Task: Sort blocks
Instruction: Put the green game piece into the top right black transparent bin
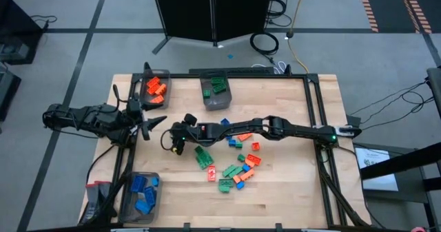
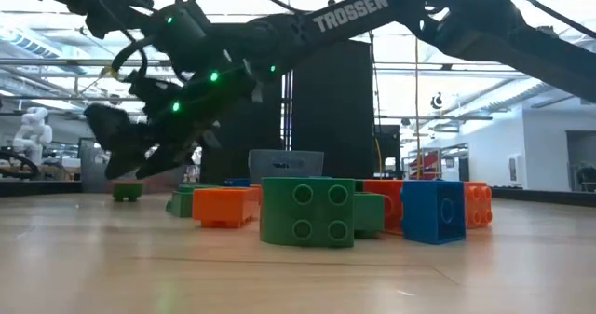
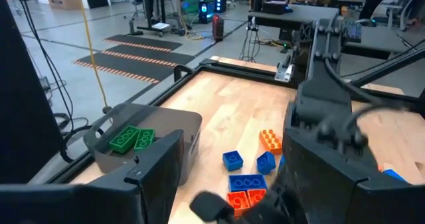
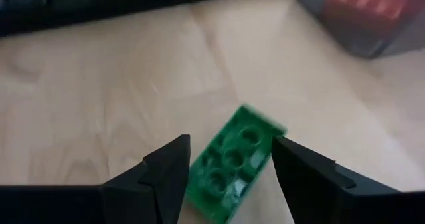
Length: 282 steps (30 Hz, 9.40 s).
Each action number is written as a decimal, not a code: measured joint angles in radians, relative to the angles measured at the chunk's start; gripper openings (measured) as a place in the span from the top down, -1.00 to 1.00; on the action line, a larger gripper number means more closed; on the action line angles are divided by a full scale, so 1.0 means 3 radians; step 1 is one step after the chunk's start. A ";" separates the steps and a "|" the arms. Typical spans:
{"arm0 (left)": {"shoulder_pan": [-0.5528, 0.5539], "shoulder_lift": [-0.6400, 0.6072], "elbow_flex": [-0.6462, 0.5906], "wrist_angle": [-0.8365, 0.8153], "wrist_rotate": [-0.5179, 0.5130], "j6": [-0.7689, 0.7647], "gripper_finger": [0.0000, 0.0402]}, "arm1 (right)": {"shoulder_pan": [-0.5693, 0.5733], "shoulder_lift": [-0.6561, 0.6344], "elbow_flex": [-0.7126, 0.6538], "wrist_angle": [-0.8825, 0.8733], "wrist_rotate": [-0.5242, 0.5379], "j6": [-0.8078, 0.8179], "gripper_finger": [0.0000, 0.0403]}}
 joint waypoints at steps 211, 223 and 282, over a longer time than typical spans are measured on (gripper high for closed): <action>0.0000 0.0004 -0.0006 -0.0606 0.0175 -0.0177 -0.27 | 0.1649 -0.1720 -0.1550 -0.2771 0.0483 0.1149 0.40; 0.0000 0.0004 -0.0006 -0.0607 0.0175 -0.0179 -0.27 | 0.0971 -0.2335 -0.1363 -0.3208 0.1366 -0.0121 0.40; 0.0001 0.0011 -0.0070 -0.0599 0.0174 -0.0177 -0.27 | -0.0660 -0.2570 -0.2094 -0.1522 -0.2257 -0.0569 -0.29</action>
